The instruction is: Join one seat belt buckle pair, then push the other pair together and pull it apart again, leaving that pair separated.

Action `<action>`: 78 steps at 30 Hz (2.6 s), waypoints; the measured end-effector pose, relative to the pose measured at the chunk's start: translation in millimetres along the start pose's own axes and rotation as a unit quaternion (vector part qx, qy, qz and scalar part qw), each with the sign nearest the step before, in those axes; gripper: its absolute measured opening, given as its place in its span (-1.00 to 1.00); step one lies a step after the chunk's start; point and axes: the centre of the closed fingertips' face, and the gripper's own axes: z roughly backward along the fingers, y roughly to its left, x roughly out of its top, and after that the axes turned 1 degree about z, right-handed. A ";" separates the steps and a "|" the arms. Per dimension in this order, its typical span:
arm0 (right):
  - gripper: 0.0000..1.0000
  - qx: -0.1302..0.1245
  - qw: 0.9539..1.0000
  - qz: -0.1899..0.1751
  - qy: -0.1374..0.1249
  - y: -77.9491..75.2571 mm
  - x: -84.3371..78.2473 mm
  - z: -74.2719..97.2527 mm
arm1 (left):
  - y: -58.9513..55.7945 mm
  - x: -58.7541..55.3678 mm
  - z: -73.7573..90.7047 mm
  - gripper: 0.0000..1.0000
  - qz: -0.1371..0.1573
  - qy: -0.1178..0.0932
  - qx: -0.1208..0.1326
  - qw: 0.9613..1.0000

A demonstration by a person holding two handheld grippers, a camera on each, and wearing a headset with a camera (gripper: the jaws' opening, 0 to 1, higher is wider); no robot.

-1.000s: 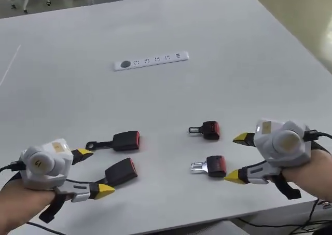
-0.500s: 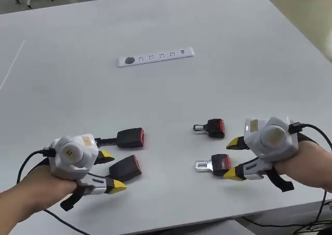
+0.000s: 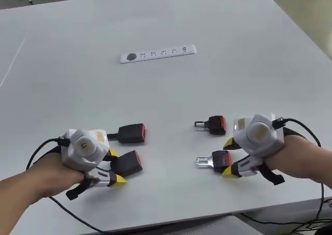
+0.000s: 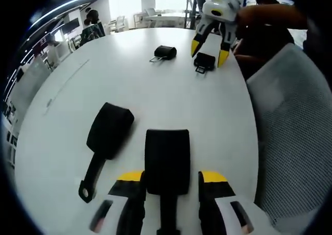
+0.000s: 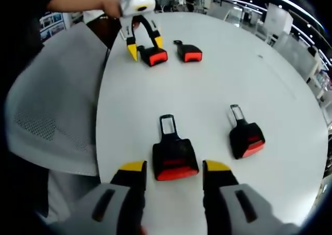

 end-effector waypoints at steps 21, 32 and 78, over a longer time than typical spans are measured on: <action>-0.31 0.014 0.999 0.036 0.031 -1.8 -6.9 -1.8 | -5.0 1.0 -4.3 -0.34 -0.112 0.068 -0.028 0.991; -0.32 0.023 0.998 0.042 0.033 -1.5 -6.1 -2.6 | -4.9 0.1 -5.1 -0.35 -0.109 0.079 -0.038 0.990; -0.32 0.014 0.996 0.091 -0.009 33.4 105.3 -67.3 | -6.1 1.3 -6.8 -0.34 -0.121 0.088 -0.045 0.988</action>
